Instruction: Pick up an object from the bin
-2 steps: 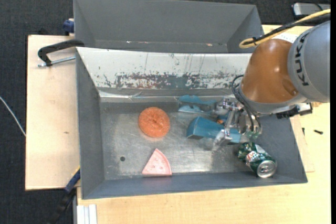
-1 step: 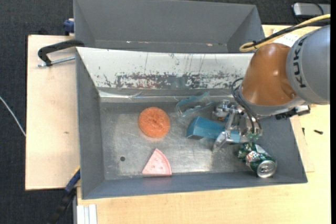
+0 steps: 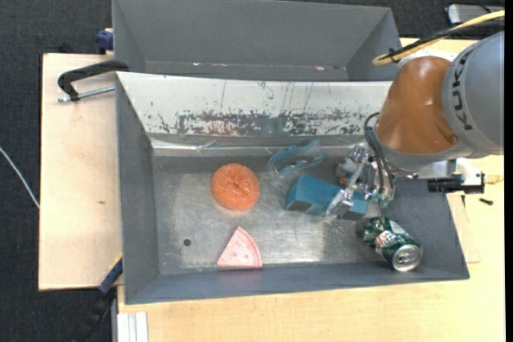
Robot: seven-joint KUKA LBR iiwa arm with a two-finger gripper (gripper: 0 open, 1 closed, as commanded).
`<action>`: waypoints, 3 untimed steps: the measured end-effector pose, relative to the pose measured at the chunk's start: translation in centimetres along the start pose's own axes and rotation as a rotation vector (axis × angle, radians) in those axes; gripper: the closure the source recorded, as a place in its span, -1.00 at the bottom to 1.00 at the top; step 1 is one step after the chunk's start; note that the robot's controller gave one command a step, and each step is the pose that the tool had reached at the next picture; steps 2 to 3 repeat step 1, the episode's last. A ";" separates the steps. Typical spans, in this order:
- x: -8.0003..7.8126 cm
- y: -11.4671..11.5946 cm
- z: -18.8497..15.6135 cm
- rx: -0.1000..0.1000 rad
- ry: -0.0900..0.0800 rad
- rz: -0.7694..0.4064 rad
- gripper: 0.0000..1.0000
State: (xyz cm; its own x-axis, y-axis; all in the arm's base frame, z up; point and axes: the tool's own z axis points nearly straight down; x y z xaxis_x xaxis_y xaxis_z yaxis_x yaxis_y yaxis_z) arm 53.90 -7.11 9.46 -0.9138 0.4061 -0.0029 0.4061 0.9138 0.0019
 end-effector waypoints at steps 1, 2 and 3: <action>-0.3 0.3 1.4 0.001 0.011 -0.293 1.00; -0.3 0.3 1.4 0.001 0.011 -0.293 1.00; -0.3 0.3 1.4 0.001 0.011 -0.293 1.00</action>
Offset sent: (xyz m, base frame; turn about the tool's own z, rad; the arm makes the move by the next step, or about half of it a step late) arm 0.0000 0.0000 0.0000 0.0000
